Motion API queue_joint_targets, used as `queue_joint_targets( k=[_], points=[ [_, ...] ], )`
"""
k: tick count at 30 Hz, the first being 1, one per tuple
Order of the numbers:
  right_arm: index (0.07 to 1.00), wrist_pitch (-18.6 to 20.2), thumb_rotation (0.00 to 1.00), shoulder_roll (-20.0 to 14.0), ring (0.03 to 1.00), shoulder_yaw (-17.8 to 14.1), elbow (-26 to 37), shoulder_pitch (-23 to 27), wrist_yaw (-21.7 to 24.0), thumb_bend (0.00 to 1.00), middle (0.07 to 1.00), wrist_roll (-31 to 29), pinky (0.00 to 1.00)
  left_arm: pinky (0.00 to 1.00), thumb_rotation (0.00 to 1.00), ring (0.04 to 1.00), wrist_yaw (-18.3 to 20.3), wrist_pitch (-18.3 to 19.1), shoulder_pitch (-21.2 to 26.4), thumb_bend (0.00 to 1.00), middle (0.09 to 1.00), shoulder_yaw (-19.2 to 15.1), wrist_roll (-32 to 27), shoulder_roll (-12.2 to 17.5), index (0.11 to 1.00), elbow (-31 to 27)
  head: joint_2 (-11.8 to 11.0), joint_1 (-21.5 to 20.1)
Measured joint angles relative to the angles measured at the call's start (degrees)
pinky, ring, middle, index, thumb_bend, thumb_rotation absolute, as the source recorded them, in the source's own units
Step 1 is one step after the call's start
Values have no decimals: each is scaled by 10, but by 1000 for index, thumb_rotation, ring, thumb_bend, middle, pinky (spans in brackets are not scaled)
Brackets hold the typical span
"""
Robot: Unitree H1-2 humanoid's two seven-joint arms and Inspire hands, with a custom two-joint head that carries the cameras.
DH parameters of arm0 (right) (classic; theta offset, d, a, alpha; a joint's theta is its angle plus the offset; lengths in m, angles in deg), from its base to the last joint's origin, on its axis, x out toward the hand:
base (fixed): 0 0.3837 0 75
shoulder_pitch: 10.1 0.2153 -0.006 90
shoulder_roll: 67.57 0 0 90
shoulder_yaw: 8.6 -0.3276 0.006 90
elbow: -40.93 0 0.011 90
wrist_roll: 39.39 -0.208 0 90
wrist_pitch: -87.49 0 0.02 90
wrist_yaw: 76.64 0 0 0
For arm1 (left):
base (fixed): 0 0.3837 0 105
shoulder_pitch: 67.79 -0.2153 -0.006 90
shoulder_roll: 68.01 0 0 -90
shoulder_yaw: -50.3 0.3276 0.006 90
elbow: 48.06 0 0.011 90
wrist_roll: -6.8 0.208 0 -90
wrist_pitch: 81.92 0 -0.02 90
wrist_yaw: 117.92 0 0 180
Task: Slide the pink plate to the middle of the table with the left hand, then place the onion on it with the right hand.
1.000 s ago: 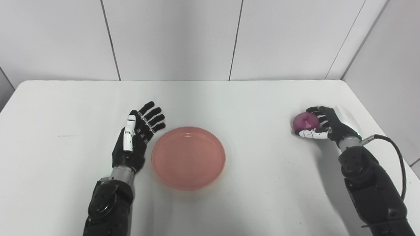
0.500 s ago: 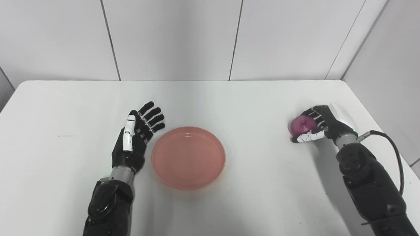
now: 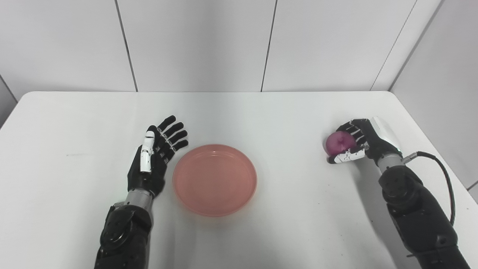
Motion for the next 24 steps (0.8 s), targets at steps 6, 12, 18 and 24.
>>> queue_joint_targets(
  k=[6, 12, 18, 24],
  points=[
    [486, 0, 135, 0, 494, -10, 18, -7, -4, 521, 541, 0, 461, 741, 1000, 774, 0, 0, 0, 400, 786, 0, 0, 0, 773, -1, -1, 0],
    [486, 0, 136, 4, 502, -14, 51, -7, -4, 521, 549, 1, 457, 739, 1000, 769, -1, 0, 0, 396, 778, 0, 0, 0, 767, 0, -3, 4],
    [487, 1, 137, 9, 496, -15, 75, -8, -4, 521, 544, 6, 455, 741, 1000, 769, -1, 0, 0, 397, 783, 0, 0, -1, 773, 0, -3, 5],
    [487, 4, 136, 21, 488, -16, 113, -7, -2, 520, 546, 5, 442, 742, 1000, 772, -1, 0, 0, 399, 784, 1, 0, -1, 771, -1, -3, 9]
  ],
)
